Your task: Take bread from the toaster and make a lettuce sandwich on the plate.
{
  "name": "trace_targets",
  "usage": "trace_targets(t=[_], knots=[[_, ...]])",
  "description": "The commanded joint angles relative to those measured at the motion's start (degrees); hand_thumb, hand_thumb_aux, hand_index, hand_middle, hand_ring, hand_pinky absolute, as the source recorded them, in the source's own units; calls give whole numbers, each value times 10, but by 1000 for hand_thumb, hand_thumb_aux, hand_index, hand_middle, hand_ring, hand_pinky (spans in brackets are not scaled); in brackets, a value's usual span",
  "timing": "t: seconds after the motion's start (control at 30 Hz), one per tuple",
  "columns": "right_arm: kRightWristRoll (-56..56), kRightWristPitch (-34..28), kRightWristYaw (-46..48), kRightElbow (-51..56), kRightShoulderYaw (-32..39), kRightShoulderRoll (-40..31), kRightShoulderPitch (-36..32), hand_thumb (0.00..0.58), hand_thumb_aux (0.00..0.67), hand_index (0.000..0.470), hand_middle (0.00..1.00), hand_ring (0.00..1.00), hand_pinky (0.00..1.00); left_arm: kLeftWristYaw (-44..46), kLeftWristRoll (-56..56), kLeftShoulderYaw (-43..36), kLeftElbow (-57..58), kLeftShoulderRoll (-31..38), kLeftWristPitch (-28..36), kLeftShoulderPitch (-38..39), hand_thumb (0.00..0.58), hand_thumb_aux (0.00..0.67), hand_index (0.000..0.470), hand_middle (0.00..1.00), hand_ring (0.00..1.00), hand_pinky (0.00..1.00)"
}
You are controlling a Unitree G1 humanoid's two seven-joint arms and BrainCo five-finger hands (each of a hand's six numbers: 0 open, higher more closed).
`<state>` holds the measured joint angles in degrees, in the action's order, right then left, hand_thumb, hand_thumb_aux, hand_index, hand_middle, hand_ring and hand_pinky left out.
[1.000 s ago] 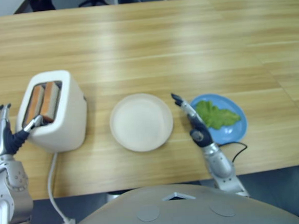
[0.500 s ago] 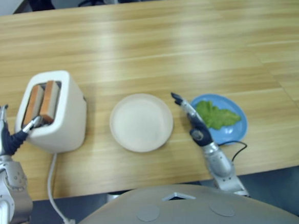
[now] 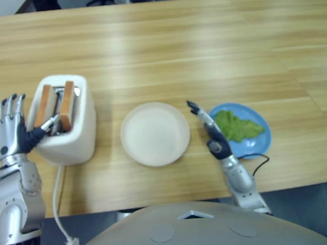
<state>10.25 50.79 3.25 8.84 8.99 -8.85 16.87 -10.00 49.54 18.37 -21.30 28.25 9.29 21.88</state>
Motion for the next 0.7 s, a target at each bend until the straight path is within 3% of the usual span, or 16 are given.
trace_targets(t=[0.03,0.17,0.23,0.27,0.3,0.37,0.43,0.47,0.5,0.7], knots=[[4,0,-3,7,-4,0,-1,0,0,0,0,0,0,5,6,-13,-3,2,-9,0,0,0,0,0,0,0],[3,0,-3,7,-5,-1,-1,0,0,0,0,0,0,7,7,-15,2,2,-10,2,0,0,0,0,0,0],[2,0,-3,6,-6,-1,-1,0,0,0,0,0,0,9,8,-15,6,2,-9,4,234,152,105,0,0,0],[2,-1,-3,6,-6,-2,-1,0,0,0,0,0,0,10,9,-16,7,2,-8,5,234,152,105,0,0,0],[2,-1,-3,6,-6,-2,-1,0,0,0,0,0,0,11,10,-16,10,3,-7,7,478,389,267,0,0,0],[1,-1,-2,5,-7,-3,0,0,0,0,0,0,0,13,10,-17,13,3,-7,8,494,413,283,0,0,0],[1,-1,-2,4,-7,-4,0,0,0,0,0,0,0,15,11,-18,15,2,-5,10,548,512,352,0,0,0],[0,-1,-2,3,-7,-4,1,0,0,0,0,0,0,16,10,-19,16,2,-5,10,548,512,352,0,0,0],[0,-1,-1,3,-7,-4,1,0,0,0,0,0,0,16,10,-19,16,2,-5,11,580,670,460,0,0,0],[-1,-2,-1,2,-7,-6,2,0,0,0,0,0,0,20,3,-19,20,-1,-3,12,580,670,460,0,0,0]])
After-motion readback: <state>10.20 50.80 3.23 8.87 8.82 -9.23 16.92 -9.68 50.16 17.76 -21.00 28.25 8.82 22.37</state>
